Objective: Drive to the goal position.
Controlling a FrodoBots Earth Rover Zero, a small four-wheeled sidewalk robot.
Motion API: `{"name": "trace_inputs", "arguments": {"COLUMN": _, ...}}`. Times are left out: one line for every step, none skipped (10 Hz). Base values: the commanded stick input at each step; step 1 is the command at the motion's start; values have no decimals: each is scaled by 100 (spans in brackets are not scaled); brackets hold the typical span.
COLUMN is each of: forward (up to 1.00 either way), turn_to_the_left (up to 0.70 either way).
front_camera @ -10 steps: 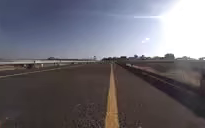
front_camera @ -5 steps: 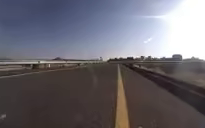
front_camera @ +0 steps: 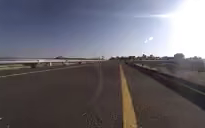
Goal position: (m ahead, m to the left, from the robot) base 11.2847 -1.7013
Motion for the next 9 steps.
{"name": "trace_inputs", "arguments": {"forward": 70, "turn_to_the_left": 0}}
{"name": "trace_inputs", "arguments": {"forward": 70, "turn_to_the_left": 0}}
{"name": "trace_inputs", "arguments": {"forward": 70, "turn_to_the_left": 0}}
{"name": "trace_inputs", "arguments": {"forward": 70, "turn_to_the_left": 0}}
{"name": "trace_inputs", "arguments": {"forward": 70, "turn_to_the_left": 0}}
{"name": "trace_inputs", "arguments": {"forward": 70, "turn_to_the_left": 0}}
{"name": "trace_inputs", "arguments": {"forward": 70, "turn_to_the_left": 0}}
{"name": "trace_inputs", "arguments": {"forward": 70, "turn_to_the_left": 0}}
{"name": "trace_inputs", "arguments": {"forward": 70, "turn_to_the_left": 0}}
